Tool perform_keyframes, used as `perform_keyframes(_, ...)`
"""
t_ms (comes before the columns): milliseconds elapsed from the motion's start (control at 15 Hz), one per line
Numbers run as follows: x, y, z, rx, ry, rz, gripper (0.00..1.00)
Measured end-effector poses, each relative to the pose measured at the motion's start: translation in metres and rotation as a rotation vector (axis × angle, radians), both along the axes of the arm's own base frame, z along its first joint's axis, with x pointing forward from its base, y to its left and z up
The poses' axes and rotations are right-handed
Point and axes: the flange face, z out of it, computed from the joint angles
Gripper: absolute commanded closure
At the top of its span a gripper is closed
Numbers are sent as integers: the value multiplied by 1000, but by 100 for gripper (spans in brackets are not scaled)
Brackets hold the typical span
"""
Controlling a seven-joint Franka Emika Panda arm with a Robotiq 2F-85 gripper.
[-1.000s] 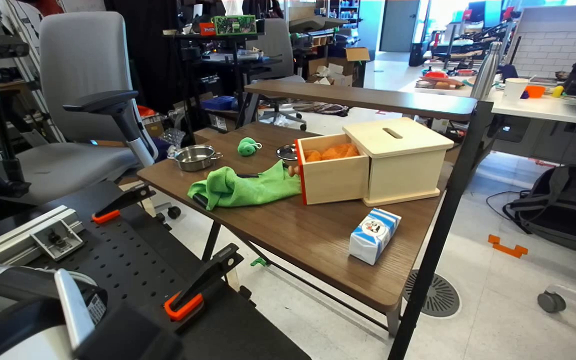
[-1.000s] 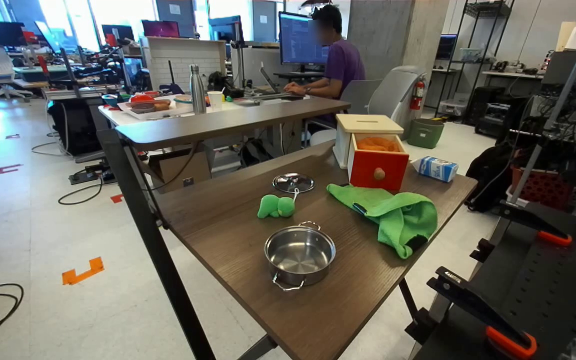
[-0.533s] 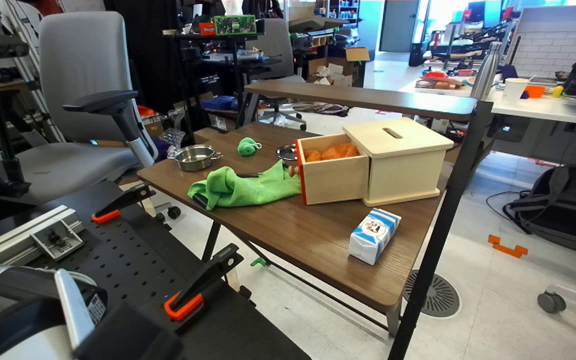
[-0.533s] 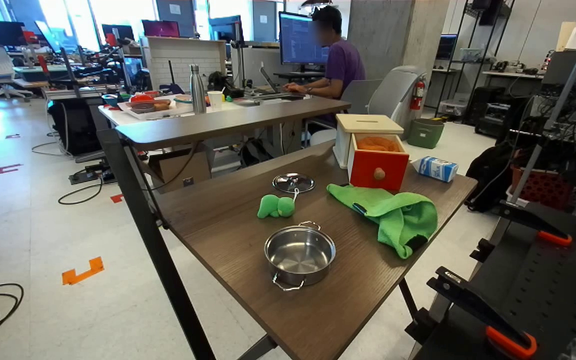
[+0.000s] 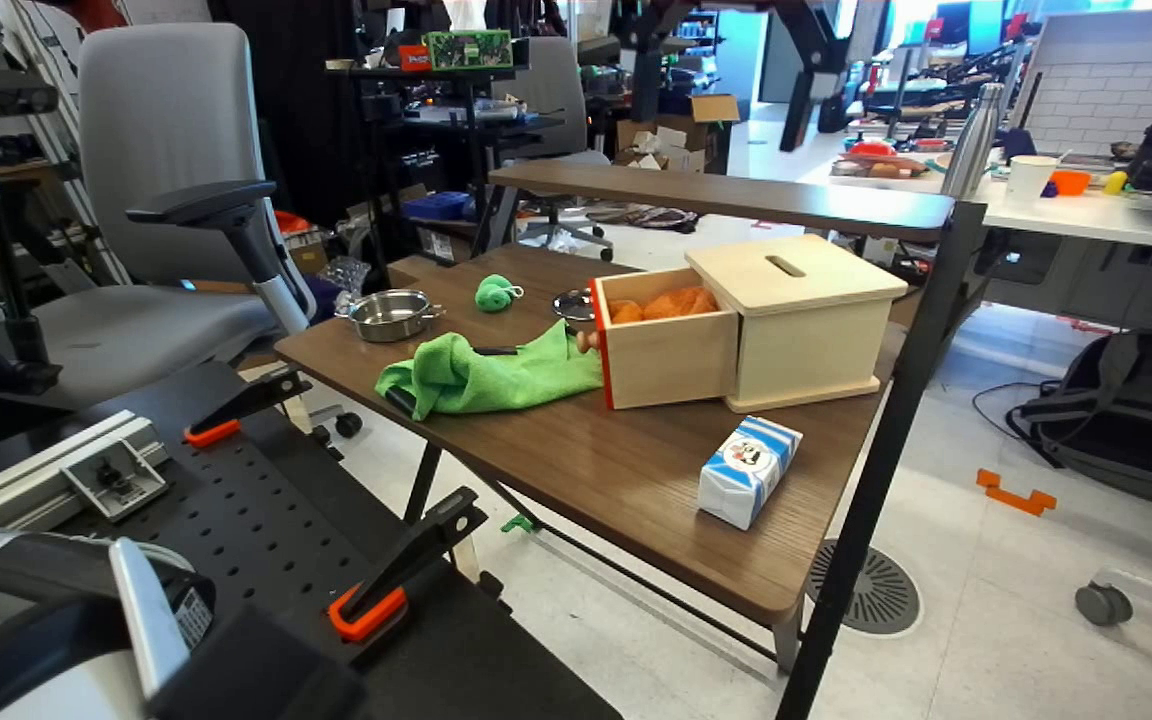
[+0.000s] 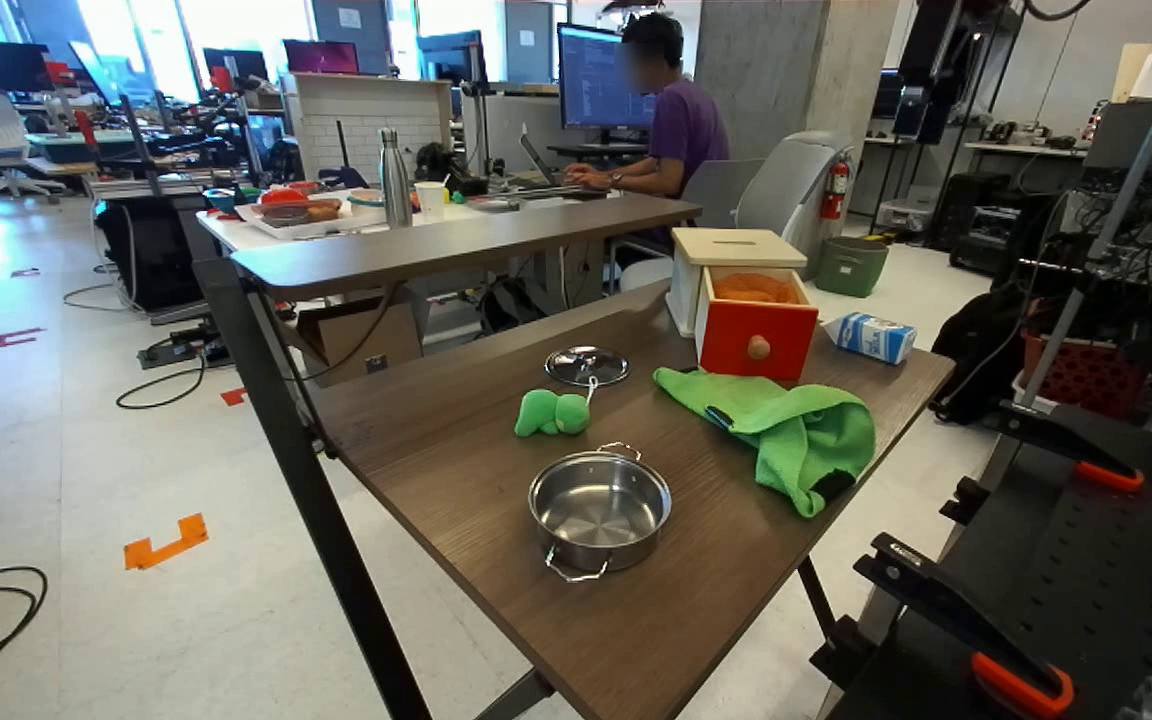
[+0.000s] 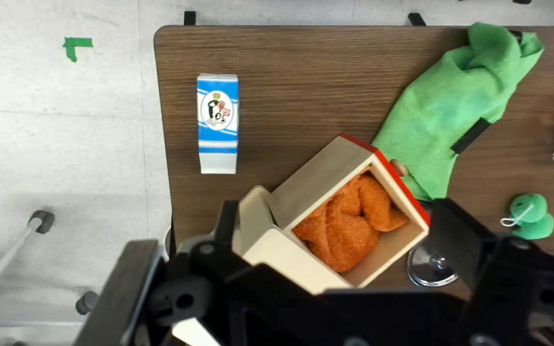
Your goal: Move the milk carton to the left
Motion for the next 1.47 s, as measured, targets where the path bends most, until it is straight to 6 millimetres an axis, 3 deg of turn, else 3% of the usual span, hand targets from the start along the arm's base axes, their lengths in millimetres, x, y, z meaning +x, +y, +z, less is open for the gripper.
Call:
perform_keyframes(400, 15, -27, -77, -38, 59, -57, 0)
perform_keyframes(800, 18, -33, -149, -125, 153, -96, 0)
perform_keyframes(1067, 18, -35, -174, -161, 169, -156, 0)
perform_keyframes(1467, 18, -33, -191, -169, 185, -208, 0)
